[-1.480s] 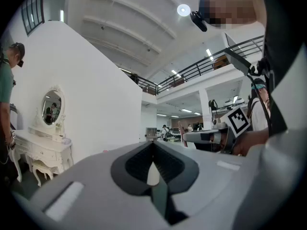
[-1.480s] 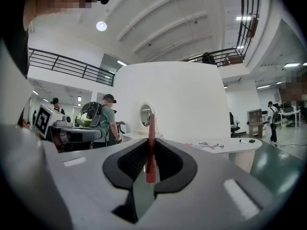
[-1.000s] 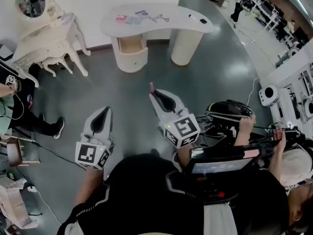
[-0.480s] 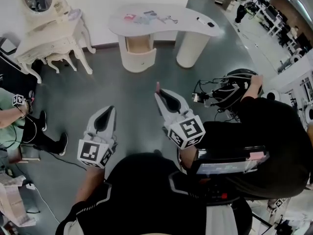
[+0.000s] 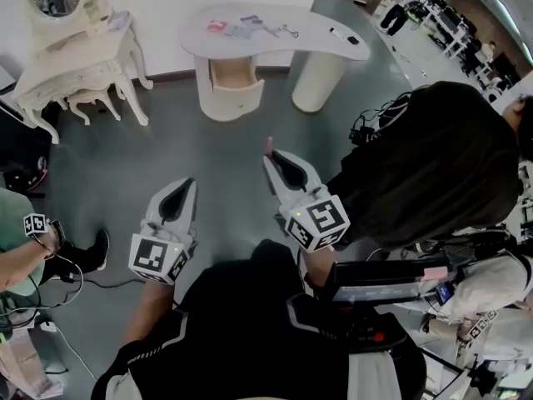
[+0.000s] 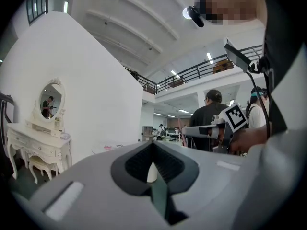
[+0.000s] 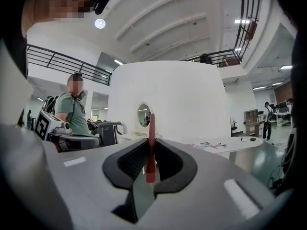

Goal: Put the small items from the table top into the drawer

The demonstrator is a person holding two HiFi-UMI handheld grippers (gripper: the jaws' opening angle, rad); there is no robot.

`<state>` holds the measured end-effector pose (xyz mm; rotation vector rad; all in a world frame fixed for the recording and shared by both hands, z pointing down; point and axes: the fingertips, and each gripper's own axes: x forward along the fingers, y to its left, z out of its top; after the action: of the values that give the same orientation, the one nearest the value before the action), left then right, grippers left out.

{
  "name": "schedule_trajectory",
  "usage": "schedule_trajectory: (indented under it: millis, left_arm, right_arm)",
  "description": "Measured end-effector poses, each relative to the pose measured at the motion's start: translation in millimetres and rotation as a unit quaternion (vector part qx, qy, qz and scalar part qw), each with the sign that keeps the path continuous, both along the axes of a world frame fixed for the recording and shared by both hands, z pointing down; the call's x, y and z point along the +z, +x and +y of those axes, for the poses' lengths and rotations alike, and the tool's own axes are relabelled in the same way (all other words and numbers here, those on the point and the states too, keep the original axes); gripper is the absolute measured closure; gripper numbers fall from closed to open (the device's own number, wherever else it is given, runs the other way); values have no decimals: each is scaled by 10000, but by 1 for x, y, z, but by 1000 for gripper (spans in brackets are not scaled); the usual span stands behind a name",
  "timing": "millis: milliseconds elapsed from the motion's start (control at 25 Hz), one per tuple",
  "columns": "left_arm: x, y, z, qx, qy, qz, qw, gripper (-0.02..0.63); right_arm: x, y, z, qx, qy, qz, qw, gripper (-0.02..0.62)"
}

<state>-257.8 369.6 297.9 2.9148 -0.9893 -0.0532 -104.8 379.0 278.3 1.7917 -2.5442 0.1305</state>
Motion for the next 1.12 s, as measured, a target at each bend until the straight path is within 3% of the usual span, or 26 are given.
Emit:
schedule_trajectory:
  millis: [440, 1120]
  left_arm:
    - [6, 19, -39, -91, 4, -65, 9999, 606]
    - [-6, 131, -149, -371, -55, -310, 9988, 606]
  right_arm:
    - [6, 14, -44, -169, 118, -128, 9997, 546]
    - [3, 125, -147, -586, 108, -292, 9978, 546]
